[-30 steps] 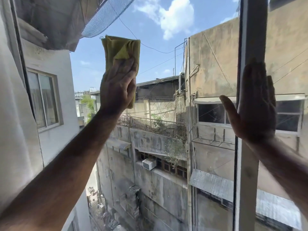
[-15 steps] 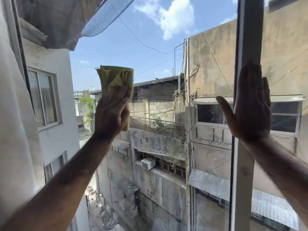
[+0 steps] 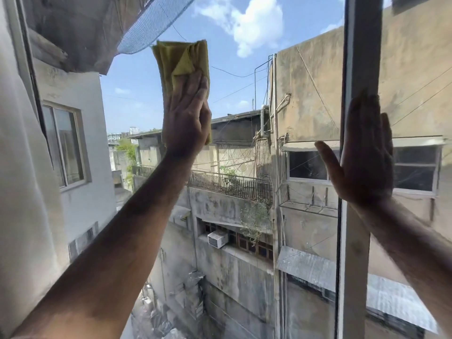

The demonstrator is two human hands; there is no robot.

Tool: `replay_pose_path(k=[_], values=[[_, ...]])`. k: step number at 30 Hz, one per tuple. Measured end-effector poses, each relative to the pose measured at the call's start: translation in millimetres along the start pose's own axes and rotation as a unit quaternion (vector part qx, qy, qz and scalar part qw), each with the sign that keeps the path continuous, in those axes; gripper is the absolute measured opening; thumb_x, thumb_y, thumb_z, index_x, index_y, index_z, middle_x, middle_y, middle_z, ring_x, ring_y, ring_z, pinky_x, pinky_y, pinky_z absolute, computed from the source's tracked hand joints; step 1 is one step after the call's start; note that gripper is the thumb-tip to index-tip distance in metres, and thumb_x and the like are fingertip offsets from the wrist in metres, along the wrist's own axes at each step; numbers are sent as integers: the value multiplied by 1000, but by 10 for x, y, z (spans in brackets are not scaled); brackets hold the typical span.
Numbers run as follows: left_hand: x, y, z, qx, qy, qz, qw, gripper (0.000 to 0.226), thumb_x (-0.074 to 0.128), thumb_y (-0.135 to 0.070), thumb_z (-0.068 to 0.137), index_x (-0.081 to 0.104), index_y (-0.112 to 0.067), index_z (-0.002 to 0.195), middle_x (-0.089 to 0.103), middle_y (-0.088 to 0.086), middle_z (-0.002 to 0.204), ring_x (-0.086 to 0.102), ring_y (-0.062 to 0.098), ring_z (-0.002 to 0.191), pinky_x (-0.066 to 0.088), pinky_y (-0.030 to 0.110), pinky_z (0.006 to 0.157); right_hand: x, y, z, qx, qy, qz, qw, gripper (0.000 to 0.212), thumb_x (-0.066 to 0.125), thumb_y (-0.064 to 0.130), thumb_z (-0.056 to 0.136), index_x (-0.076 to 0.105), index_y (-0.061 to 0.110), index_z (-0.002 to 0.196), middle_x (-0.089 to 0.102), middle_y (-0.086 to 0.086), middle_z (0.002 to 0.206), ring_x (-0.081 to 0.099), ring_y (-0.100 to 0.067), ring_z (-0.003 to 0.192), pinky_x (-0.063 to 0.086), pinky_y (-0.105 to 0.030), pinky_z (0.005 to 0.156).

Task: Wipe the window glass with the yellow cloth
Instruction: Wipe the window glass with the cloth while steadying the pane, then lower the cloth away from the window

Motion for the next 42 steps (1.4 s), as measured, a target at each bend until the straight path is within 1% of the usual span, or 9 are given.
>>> replay_pose_path(k=[10, 15, 18, 20, 26, 32, 35, 38, 42], values=[[-337, -110, -1138, 0, 120, 18, 993, 50, 54, -24, 109, 45, -11, 157, 45, 6, 166, 40, 32, 155, 45, 50, 121, -57, 60, 30, 7, 23, -5, 1000, 95, 20, 70, 111, 13, -3, 172, 11, -20, 182, 12, -32, 171, 15, -52, 140], [-552, 10, -733, 34, 114, 17, 993, 29, 60, -2, 102, 74, -7, 126, 76, 6, 133, 73, 33, 116, 62, 49, 97, -53, 63, 26, 8, 19, -11, 1000, 94, 19, 69, 112, 14, -3, 172, 13, -21, 182, 14, -34, 171, 15, -52, 140], [-611, -8, -439, 28, 117, 25, 992, 19, 65, 0, 97, 80, -8, 105, 81, 8, 113, 74, 34, 96, 61, 49, 87, -67, 66, 41, 9, 25, -11, 1000, 94, 21, 69, 112, 14, -3, 172, 13, -22, 182, 15, -34, 171, 18, -53, 139], [-622, -11, -302, -11, 113, 47, 992, 17, 71, -3, 94, 78, -9, 108, 77, 13, 116, 69, 38, 104, 60, 52, 87, -75, 71, 42, 7, 31, -16, 999, 95, 22, 69, 111, 15, -4, 172, 12, -22, 182, 15, -35, 171, 19, -54, 139], [-578, 126, -155, -145, 171, 52, 973, 83, 86, -16, 87, 42, -12, 157, 51, 17, 157, 49, 38, 144, 52, 56, 110, -69, 65, 44, 6, 36, -19, 999, 95, 24, 69, 112, 14, -4, 172, 12, -21, 182, 15, -34, 171, 17, -52, 140], [-731, 89, 17, -206, 238, -6, 949, 55, 88, -20, 84, 67, -5, 132, 71, 25, 124, 67, 43, 115, 57, 50, 93, -216, 156, 62, 34, 96, 0, 995, 95, 26, 67, 111, 10, -4, 172, 7, -22, 182, 10, -34, 171, 14, -51, 140], [-843, 44, -4, -225, 295, -66, 926, 48, 88, -20, 84, 72, 2, 123, 75, 26, 121, 71, 40, 111, 57, 46, 94, -433, 372, 71, 5, 128, 57, 990, 93, 46, 58, 110, 17, -5, 171, 13, -23, 181, 15, -36, 170, 18, -53, 139], [-968, 64, -91, -284, 289, -152, 901, 42, 88, -16, 83, 74, -3, 120, 77, 21, 116, 72, 36, 109, 58, 41, 92, -647, 775, -75, -146, 189, 181, 954, 89, 69, 46, 103, 32, 0, 169, 36, -22, 174, 43, -37, 159, 43, -55, 128], [-1130, 5, -361, -381, 287, -341, 810, 19, 78, -2, 86, 74, -18, 97, 73, 11, 95, 69, 30, 94, 57, 44, 84, -754, 1172, -291, 114, 384, 351, 846, 108, 86, 50, 87, 27, 19, 172, 52, -10, 166, 60, -26, 144, 47, -52, 123]])
Point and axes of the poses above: each hand's wrist, its own z-axis towards the middle knuckle, its own x-axis out of the palm, y = z × x, the point moved 3 cm from there along z, towards the middle knuckle
